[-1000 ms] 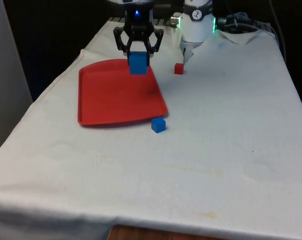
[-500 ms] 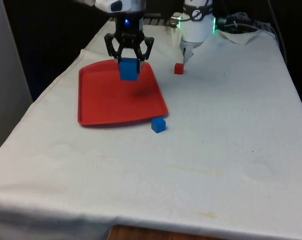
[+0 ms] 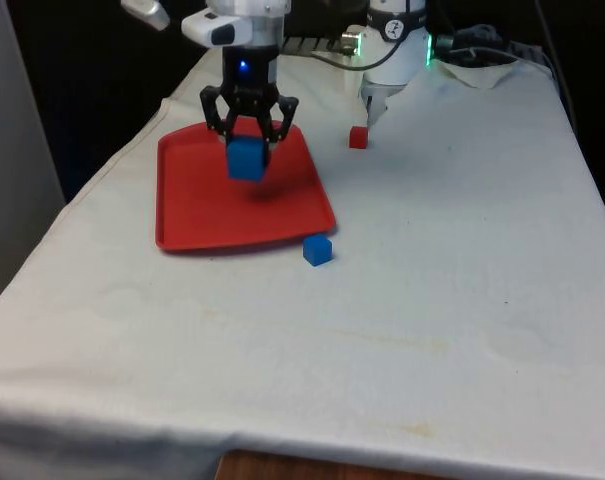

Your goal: Pick up the largest block and place it onto the tray.

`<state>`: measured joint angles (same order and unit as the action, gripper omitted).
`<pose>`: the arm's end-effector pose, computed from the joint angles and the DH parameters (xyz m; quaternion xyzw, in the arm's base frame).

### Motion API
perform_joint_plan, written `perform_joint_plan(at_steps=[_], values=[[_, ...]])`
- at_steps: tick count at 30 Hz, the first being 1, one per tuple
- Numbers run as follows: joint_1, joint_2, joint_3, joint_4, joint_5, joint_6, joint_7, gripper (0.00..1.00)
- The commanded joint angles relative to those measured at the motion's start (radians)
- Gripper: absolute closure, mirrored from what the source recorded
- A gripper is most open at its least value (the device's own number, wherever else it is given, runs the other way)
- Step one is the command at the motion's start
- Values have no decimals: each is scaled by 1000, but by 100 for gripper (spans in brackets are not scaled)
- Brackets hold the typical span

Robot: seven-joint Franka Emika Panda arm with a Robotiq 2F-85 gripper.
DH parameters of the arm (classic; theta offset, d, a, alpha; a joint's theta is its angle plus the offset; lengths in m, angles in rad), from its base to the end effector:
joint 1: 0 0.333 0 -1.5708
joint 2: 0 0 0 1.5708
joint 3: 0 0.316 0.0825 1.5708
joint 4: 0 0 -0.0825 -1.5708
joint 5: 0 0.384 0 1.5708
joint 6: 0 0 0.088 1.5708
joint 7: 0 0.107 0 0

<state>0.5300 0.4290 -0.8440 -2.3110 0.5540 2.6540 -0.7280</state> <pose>0.4956 -0.1866 0.2286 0.9980 -0.0038 0.0439 0.0456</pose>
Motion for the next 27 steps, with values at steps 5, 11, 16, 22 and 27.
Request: perform_joint_plan(at_steps=[5, 11, 16, 22, 27], values=[[-41, 74, 25, 46, 127, -3, -92, 100], [-54, 155, 13, 93, 251, -44, -185, 100], [-51, 208, 2, 118, 339, -79, -246, 100], [-42, 221, -8, 121, 353, -83, -253, 100], [-41, 223, -8, 120, 353, -83, -251, 65]])
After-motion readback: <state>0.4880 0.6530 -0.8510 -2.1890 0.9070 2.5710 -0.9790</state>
